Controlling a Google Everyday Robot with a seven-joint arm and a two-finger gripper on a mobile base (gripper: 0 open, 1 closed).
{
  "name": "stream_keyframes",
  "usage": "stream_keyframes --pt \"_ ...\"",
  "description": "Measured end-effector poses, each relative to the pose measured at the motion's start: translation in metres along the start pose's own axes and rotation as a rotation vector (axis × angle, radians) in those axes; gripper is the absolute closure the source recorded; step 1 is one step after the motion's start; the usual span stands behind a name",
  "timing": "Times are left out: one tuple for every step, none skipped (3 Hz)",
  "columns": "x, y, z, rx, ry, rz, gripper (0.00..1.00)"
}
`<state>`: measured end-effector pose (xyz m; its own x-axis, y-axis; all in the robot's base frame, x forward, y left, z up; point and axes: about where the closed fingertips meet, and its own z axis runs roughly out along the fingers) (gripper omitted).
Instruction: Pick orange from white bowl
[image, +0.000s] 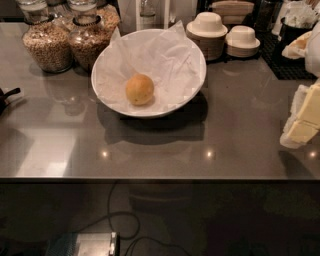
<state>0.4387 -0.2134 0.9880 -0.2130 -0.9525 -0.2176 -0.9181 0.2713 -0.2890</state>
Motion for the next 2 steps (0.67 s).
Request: stream_keyframes --pt "0.000 0.000 0.000 0.000 0.000 0.000 0.00" --pt "-0.014 0.002 0.000 -0.008 -0.043 -0.044 0.00"
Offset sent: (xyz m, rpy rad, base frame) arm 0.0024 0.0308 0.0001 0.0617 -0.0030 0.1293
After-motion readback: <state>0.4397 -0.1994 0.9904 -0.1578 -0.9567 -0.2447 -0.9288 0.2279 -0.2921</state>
